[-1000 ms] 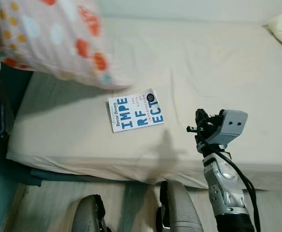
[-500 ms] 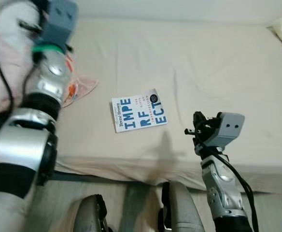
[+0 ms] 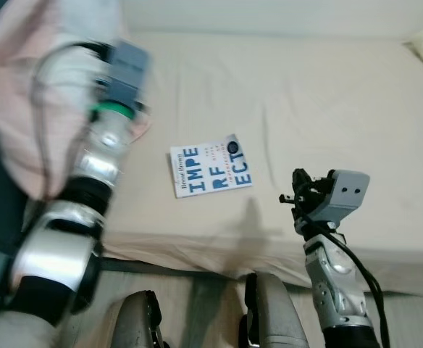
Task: Clean up the room
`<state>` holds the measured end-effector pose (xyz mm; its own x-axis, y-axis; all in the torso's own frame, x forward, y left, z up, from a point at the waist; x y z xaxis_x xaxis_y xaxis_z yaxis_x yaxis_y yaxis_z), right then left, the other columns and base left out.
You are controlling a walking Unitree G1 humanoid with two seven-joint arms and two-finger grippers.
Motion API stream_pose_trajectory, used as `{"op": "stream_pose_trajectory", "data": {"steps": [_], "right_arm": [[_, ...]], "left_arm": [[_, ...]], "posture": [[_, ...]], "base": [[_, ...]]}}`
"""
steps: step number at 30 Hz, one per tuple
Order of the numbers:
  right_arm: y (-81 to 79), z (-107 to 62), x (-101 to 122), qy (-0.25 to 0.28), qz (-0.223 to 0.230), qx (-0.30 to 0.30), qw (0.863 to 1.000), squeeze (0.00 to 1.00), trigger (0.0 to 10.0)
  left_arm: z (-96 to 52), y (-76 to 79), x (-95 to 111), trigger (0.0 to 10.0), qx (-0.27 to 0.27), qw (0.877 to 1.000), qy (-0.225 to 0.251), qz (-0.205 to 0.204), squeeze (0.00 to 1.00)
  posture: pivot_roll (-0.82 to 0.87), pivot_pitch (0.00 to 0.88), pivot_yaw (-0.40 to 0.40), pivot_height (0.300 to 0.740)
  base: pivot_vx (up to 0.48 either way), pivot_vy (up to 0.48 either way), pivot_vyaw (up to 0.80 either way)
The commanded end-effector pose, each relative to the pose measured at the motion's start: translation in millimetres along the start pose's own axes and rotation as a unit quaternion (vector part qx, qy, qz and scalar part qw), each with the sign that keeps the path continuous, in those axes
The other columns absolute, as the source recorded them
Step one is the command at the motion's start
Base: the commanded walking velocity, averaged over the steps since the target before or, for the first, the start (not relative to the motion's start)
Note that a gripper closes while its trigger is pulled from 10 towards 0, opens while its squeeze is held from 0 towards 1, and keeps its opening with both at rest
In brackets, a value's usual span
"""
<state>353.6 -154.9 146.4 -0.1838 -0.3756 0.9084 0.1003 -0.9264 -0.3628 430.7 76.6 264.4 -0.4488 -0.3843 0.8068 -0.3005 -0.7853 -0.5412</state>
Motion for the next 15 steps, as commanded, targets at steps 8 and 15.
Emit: {"op": "stream_pose_trajectory", "data": {"steps": [8, 15], "right_arm": [[6.2, -3.4, -4.7, -0.011, -0.004, -0.008, 1.0, 0.0, 10.0], [6.0, -3.2, -4.2, -0.011, -0.006, -0.005, 1.0, 0.0, 10.0]], "left_arm": [[-27.9, 37.2, 83.7, 10.0, -0.205, 0.948, 0.155, -0.186, 0.0], [-61.3, -7.8, 147.4, 10.0, -0.228, 0.857, 0.307, -0.346, 0.0]], "posture": [[-0.08, 0.136, 0.062, 0.596], [-0.08, 0.129, 0.059, 0.596]], "base": [[0.0, 0.0, 0.0], [0.0, 0.0, 0.0]]}}
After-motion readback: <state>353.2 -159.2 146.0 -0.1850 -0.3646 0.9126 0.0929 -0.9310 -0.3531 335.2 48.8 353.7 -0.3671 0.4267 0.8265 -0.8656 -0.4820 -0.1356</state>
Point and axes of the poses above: a point about 5 cm out from each wrist's last joint towards the gripper, its own z axis pointing out of the wrist towards the gripper, its own x axis along the axis of the wrist's last joint, y = z × x, the point moved 5 cm from there along z, pointing out of the wrist towards the gripper, and after that the axes turned 10 degrees about z, right-handed, at the moved point
